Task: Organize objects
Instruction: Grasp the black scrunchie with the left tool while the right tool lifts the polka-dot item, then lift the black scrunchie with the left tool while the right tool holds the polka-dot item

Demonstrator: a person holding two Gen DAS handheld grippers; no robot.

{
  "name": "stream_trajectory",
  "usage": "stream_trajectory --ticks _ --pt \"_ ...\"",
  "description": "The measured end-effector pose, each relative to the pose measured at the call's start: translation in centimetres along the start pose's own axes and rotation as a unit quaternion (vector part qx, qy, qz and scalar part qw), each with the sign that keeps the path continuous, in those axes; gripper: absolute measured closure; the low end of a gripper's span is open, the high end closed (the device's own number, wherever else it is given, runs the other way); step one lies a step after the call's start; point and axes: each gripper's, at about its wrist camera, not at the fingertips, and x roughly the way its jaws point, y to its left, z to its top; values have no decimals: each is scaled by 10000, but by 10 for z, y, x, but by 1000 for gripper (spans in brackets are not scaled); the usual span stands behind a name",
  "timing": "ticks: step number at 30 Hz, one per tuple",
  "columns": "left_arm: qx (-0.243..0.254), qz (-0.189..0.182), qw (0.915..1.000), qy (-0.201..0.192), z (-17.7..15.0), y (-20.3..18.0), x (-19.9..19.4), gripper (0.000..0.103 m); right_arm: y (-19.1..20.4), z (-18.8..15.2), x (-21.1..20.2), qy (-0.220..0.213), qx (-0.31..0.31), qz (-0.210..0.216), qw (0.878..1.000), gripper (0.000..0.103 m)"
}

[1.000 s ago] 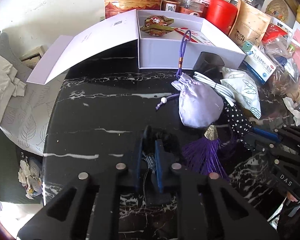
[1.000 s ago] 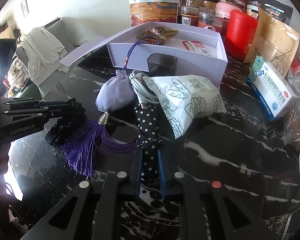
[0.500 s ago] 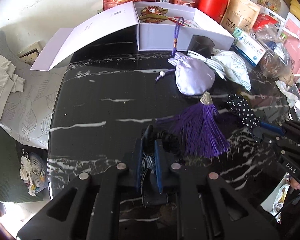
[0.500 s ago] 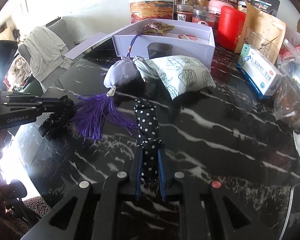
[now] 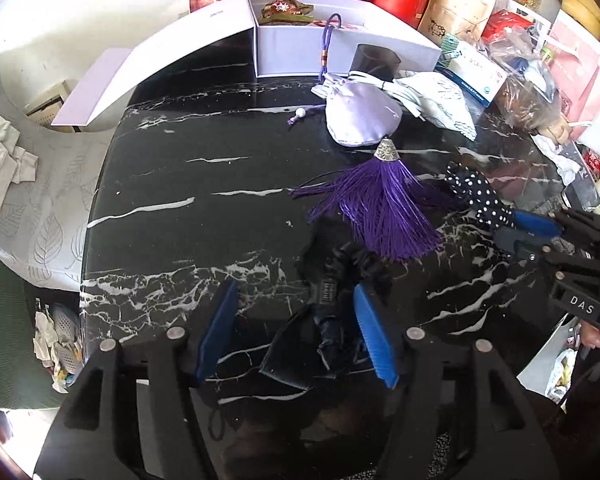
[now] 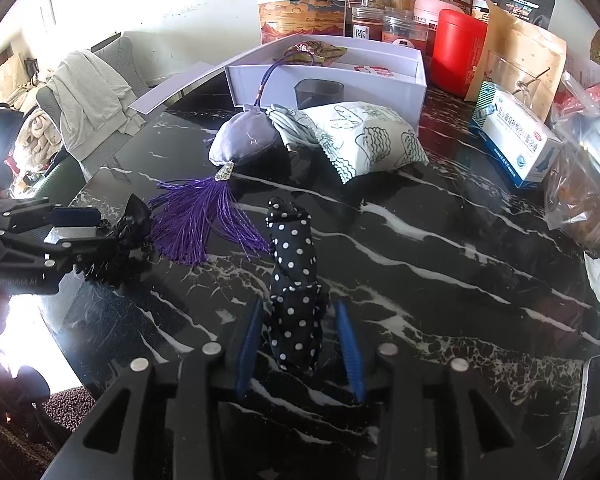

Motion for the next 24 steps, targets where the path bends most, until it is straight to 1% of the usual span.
stream_trajectory --ticks 4,9,12,16,19,21,24 --pt "-2 -58 10000 1 -1 -3 -1 41 0 5 2 -17 -47 -1 10000 64" --pt "-5 -202 9997 -170 0 -4 -14 41 2 10 4 -55 -123 42 9999 64" --pt "49 -308 9993 -203 1 -6 -17 40 3 11 8 -21 -147 59 9999 64" --pt "151 -340 9992 -132 1 -13 -11 39 4 11 10 -7 -219 21 9998 64" --pt "142 -373 9992 25 -1 -16 -2 39 4 10 12 3 -229 -21 9997 64" --pt "205 -322 9993 -8 -1 -20 -1 39 5 10 12 -26 -258 -69 9996 64" --pt "224 -345 9992 -12 -1 -25 2 39 6 9 13 -59 -302 -162 9994 64"
